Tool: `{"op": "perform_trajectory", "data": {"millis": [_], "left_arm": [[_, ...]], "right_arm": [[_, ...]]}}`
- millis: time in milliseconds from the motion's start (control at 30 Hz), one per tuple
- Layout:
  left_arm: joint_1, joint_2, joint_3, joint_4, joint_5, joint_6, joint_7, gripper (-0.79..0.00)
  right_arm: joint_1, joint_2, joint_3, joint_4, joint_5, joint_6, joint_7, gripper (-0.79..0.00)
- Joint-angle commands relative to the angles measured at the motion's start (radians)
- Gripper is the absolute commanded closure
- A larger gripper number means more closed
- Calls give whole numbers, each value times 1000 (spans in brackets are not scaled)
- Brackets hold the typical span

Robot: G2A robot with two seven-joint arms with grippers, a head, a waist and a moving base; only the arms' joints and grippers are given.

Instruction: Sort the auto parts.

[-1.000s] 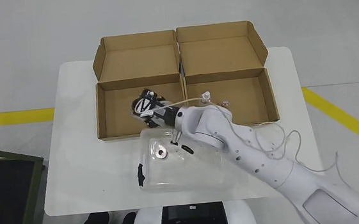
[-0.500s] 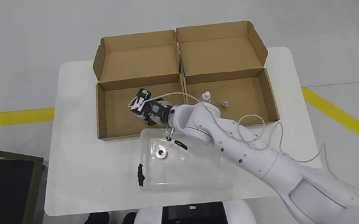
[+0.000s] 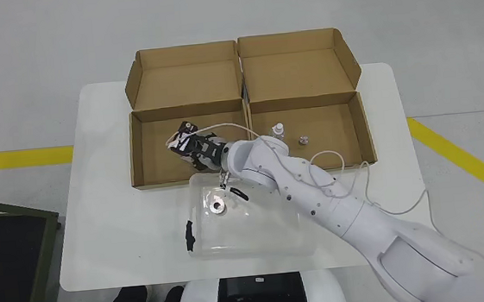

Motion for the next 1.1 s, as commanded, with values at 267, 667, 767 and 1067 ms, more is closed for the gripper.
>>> {"op": "perform_trajectory", "data": {"millis": [267,667,767,1067], "left_arm": [[0,0,0,0,0,0,0,-785],[0,0,0,0,0,0,0,-785],[0,0,0,0,0,0,0,-785],[0,0,0,0,0,0,0,-785]], "right_arm": [[6,-30,7,75,-8,-8,-8,-394],[-12,-33,55,18,-46,-34,-20,-763],[-34,-20,83,-49,-69,-50,-21,-785],[-194,46,193,-351,-157,-144,34,-785]]}}
